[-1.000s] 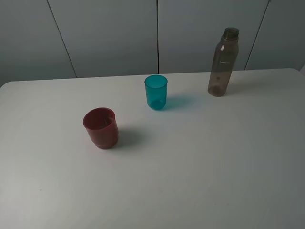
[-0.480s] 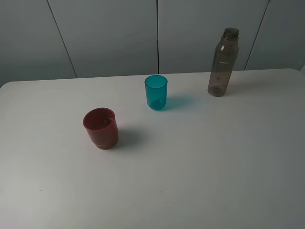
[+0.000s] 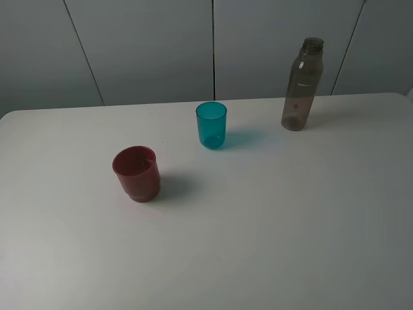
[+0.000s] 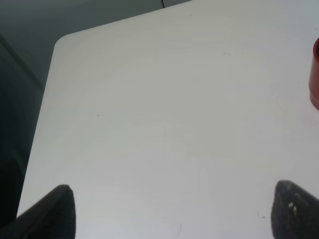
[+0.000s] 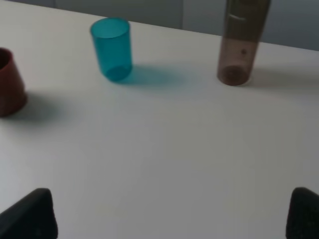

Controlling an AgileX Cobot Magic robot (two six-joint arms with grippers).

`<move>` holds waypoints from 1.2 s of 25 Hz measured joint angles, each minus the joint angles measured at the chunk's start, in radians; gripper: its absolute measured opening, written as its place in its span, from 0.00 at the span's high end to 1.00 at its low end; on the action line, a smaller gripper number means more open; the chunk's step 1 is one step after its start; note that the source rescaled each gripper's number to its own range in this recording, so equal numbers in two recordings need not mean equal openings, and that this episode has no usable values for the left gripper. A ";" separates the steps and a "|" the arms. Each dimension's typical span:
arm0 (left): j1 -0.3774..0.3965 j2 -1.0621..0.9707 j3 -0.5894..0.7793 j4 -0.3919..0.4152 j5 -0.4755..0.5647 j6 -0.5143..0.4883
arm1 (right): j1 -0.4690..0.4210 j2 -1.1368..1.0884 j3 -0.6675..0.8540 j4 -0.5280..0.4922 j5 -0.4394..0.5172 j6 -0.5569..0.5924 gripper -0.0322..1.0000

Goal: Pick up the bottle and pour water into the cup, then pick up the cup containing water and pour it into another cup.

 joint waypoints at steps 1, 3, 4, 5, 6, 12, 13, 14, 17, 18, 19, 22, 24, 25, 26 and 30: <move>0.000 0.000 0.000 0.000 0.000 0.000 | -0.043 0.000 0.000 0.000 0.000 0.002 0.00; 0.000 0.000 0.000 0.000 0.000 0.000 | -0.128 0.000 0.000 0.000 0.000 0.002 0.00; 0.000 0.000 0.000 0.000 0.000 0.000 | -0.163 0.000 0.000 0.000 0.000 0.002 0.00; 0.000 0.000 0.000 0.000 0.000 0.000 | -0.201 0.000 0.000 0.000 0.000 0.002 0.00; 0.000 0.000 0.000 0.000 0.000 0.000 | -0.232 0.000 0.000 0.000 0.000 0.002 0.00; 0.000 0.000 0.000 0.000 0.000 0.000 | -0.379 0.000 0.000 0.002 0.000 -0.013 0.00; 0.000 0.000 0.000 0.000 0.000 0.000 | -0.383 0.000 0.000 0.002 0.000 -0.014 0.00; 0.000 0.000 0.000 0.000 0.000 0.000 | -0.385 0.000 0.000 0.002 0.000 -0.016 0.00; 0.000 0.000 0.000 0.000 0.000 0.000 | -0.385 0.000 0.000 0.006 0.000 -0.017 0.00; 0.000 0.000 0.000 0.000 0.000 0.000 | -0.385 0.000 0.000 0.006 0.000 -0.019 0.00; 0.000 0.000 0.000 0.000 0.000 0.000 | -0.385 0.000 0.000 0.006 0.000 -0.021 0.00; 0.000 0.000 0.000 0.000 0.000 0.000 | -0.385 0.000 0.000 0.014 0.000 -0.021 0.00; 0.000 0.000 0.000 0.000 0.000 0.000 | -0.385 0.000 0.000 0.033 0.000 -0.021 0.00; 0.000 0.000 0.000 0.000 0.000 0.000 | -0.385 0.000 0.000 0.033 0.000 -0.021 0.00; 0.000 0.000 0.000 0.000 0.000 0.000 | -0.385 0.000 0.000 0.033 0.000 -0.021 0.00; 0.000 0.000 0.000 0.000 0.000 0.000 | -0.385 0.000 0.000 0.033 0.000 -0.021 0.00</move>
